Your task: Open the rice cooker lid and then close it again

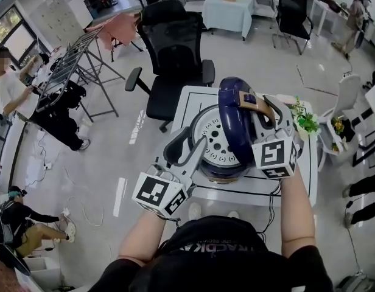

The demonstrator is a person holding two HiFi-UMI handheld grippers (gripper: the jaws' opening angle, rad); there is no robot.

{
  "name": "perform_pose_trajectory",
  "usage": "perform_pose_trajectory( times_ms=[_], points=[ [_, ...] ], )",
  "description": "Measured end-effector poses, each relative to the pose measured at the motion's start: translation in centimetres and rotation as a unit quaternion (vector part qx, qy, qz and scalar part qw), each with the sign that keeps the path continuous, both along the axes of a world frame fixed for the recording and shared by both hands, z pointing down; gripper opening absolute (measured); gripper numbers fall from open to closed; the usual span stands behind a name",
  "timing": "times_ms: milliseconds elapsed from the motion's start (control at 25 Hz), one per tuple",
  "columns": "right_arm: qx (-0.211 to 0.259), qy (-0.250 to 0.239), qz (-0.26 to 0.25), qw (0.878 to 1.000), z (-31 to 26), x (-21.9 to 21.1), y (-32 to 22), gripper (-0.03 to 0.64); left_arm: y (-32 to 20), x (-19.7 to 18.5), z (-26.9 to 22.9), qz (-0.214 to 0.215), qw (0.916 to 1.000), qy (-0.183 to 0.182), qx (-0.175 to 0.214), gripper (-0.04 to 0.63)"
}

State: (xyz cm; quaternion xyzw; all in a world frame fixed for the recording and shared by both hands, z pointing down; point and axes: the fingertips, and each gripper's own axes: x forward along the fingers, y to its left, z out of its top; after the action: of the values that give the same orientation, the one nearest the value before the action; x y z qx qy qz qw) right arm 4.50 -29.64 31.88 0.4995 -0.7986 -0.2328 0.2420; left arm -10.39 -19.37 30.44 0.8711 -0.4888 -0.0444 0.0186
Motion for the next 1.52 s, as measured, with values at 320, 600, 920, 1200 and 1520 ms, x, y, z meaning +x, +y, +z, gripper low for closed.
perform_pose_trajectory(
  times_ms=[320,600,920,1200,1520],
  points=[
    [0.003,0.096,0.0,0.995,1.4,-3.8,0.3,0.135,-1.5,-1.7,-0.6,0.013,0.9999,0.005,0.005,0.023],
    [-0.003,0.157,0.0,0.988,3.1,-6.6,0.6,0.138,-3.4,-1.8,-0.8,0.04,0.9991,-0.012,0.007,0.003],
    [-0.009,0.213,0.004,0.977,4.8,-8.4,0.5,0.143,-5.9,-0.7,1.0,0.077,0.9958,-0.045,-0.023,0.003],
    [-0.012,0.257,0.006,0.966,6.6,-10.0,0.5,0.149,-7.4,-0.5,3.4,0.097,0.9916,-0.071,-0.047,0.003],
    [-0.019,0.285,0.011,0.958,8.3,-11.1,0.5,0.156,-8.3,-0.8,6.0,0.115,0.9877,-0.077,-0.073,0.003]
  ],
)
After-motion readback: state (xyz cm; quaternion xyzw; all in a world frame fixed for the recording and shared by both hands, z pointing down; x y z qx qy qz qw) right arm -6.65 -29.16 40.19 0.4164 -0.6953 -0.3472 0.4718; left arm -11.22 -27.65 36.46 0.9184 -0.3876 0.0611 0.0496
